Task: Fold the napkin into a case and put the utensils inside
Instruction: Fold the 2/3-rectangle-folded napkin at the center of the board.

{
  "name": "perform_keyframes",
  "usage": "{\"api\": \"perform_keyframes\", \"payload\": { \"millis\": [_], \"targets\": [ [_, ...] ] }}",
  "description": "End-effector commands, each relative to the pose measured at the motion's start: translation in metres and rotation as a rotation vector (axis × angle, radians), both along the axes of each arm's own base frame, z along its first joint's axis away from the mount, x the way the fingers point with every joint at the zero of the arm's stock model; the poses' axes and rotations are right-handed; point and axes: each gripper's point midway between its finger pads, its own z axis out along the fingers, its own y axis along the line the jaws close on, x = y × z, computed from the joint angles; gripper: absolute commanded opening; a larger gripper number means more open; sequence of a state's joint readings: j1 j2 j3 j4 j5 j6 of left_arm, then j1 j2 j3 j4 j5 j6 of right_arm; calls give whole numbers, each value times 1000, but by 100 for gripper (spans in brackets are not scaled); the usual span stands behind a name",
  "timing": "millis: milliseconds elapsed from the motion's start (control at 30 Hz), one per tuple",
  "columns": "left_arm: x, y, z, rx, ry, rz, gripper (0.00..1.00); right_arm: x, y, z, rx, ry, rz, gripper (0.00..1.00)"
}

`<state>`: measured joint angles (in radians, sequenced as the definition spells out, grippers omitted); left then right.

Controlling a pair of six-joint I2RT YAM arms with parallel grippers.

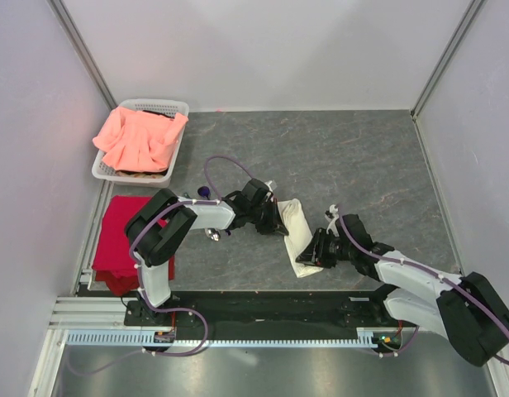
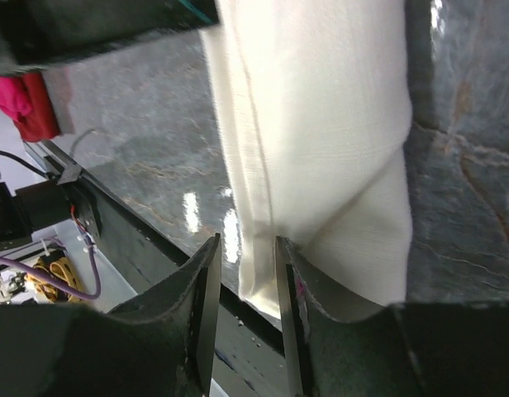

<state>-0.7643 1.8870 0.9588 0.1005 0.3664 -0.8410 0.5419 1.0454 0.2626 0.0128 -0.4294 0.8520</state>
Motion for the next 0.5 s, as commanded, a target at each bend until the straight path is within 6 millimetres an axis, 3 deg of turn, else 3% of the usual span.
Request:
{"api": "perform_keyframes", "payload": {
  "millis": [0,133,300,367,400,467],
  "targets": [
    [-5,9,-7,49,16,27,2,-5,6,-7,25,23,15,40],
    [-7,9,-9,48,25,19,2,16,-4,5,-102,-50,6,40],
    [-8,9,-7,43,25,14,2,69,-10,47,-184,-184,-54,50],
    [-7,8,-7,41,25,14,2,82,-12,45,-209,-181,-60,55],
    [-8,8,-7,41,25,13,2,94,-8,55,-203,-211,-56,56],
    [-7,8,-6,37,24,12,2,105,-4,49,-215,-193,-47,57]
  ]
}}
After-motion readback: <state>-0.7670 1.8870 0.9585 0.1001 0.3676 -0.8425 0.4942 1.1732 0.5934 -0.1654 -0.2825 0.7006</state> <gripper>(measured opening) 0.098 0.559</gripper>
